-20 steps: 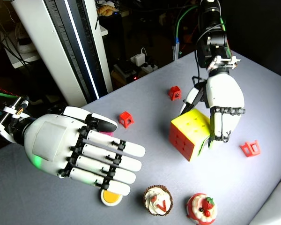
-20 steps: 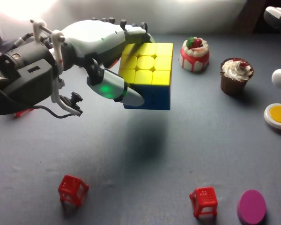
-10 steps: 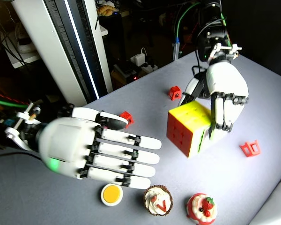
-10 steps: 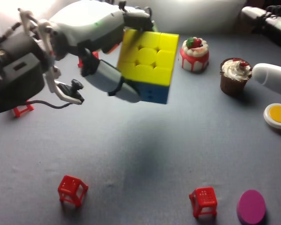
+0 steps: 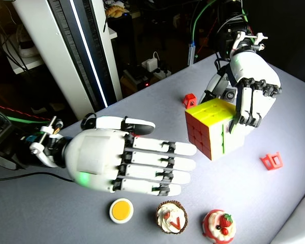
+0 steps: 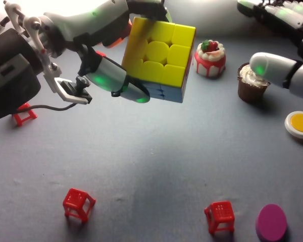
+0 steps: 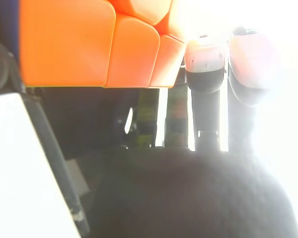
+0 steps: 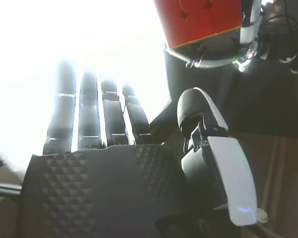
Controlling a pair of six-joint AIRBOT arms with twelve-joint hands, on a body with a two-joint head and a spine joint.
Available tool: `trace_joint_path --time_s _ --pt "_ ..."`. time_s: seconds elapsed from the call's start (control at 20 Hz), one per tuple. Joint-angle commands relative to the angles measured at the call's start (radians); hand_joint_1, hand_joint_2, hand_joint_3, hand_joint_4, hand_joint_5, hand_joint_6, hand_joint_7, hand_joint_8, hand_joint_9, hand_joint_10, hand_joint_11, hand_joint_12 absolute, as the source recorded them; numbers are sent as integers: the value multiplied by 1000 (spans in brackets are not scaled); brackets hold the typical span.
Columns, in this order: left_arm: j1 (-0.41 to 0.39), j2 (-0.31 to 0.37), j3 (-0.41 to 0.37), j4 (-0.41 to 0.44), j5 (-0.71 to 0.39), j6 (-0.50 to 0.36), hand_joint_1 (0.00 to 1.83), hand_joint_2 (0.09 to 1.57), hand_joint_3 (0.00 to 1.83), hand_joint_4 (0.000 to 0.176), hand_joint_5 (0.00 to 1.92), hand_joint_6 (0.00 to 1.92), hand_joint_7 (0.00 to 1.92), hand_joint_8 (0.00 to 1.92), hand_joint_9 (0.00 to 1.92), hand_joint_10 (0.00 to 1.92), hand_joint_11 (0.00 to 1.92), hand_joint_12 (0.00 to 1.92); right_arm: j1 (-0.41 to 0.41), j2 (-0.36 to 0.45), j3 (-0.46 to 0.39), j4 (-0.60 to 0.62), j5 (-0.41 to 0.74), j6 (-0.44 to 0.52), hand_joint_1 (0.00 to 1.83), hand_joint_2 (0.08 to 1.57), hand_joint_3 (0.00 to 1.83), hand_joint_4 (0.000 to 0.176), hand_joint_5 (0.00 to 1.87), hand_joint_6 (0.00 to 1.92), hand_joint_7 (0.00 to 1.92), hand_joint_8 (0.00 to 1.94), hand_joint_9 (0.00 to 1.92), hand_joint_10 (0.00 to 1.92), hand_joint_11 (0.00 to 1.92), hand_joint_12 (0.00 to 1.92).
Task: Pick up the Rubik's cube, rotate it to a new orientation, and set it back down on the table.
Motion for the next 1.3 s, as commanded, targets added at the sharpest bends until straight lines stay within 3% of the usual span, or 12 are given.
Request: trace_joint_path --time_s 0.0,0.15,0.45,0.55,0.6,0.75,0.85,0.9,0.95,1.05,1.15,1.25 --pt "-24 7 -5 -26 -173 -10 1332 687 1019 0 1170 1921 1348 1921 1466 1921 1584 1921 20 -5 6 7 129 6 0 1370 0 0 46 115 92 1 0 449 0 806" --pt "-29 11 -11 -26 -204 -9 1394 692 997 0 1145 1921 1313 1921 1427 1921 1543 1921 45 -24 18 -11 129 6 16 1354 0 0 42 110 91 2 0 315 0 395" --pt "-37 17 -18 -24 -239 -8 1359 605 1333 0 885 1581 908 1832 948 1921 1155 1921 74 -68 50 -41 128 6 0 1370 2 0 60 91 125 2 0 395 0 388" --pt "-39 17 -21 -24 -246 -7 1326 805 1147 0 117 1575 754 1903 1113 1921 1183 1921 76 -77 52 -55 128 6 2 1366 0 0 16 83 84 4 0 317 0 12" --pt "-39 17 -22 -24 -250 -7 1485 827 1011 0 361 1785 709 1870 797 1921 815 1921 77 -81 53 -62 121 6 8 1357 0 0 33 90 84 4 0 285 0 2" --pt "-40 11 -22 -26 -252 -7 1353 731 1221 0 711 1905 764 1810 837 1908 863 1921 81 -92 55 -79 112 6 173 1301 0 0 50 122 92 4 0 224 0 448" --pt "-41 10 -22 -26 -252 -7 1520 607 1329 0 869 1743 837 1856 880 1918 816 1921 86 -101 58 -89 111 6 163 1302 3 0 18 86 18 0 0 53 0 102" --pt "-41 10 -22 -26 -252 -7 1187 1078 1037 0 570 1531 949 1027 837 1092 807 1531 88 -105 61 -94 109 6 133 1302 3 0 16 76 0 0 0 1 0 3" --pt "-41 9 -21 -26 -252 -7 1187 1078 1037 0 570 1531 949 1027 837 1092 807 1531 88 -108 63 -95 108 6 133 1302 3 0 16 76 0 0 0 1 0 3" --pt "-40 10 -22 -27 -254 -7 1288 1118 466 0 589 1771 540 1519 654 1744 690 1903 88 -108 63 -95 107 6 123 1295 0 0 31 80 0 0 0 0 0 0" --pt "-35 11 -22 -34 -259 -7 1368 831 1027 0 550 1882 734 1781 791 1854 787 1920 88 -108 63 -95 106 6 149 1297 0 0 44 79 0 0 0 0 0 0" --pt "-31 12 -22 -38 -264 -7 901 1371 245 0 400 1861 923 1347 1105 1566 1060 1845 88 -108 63 -95 104 6 205 1290 0 0 25 63 0 0 0 0 0 0"
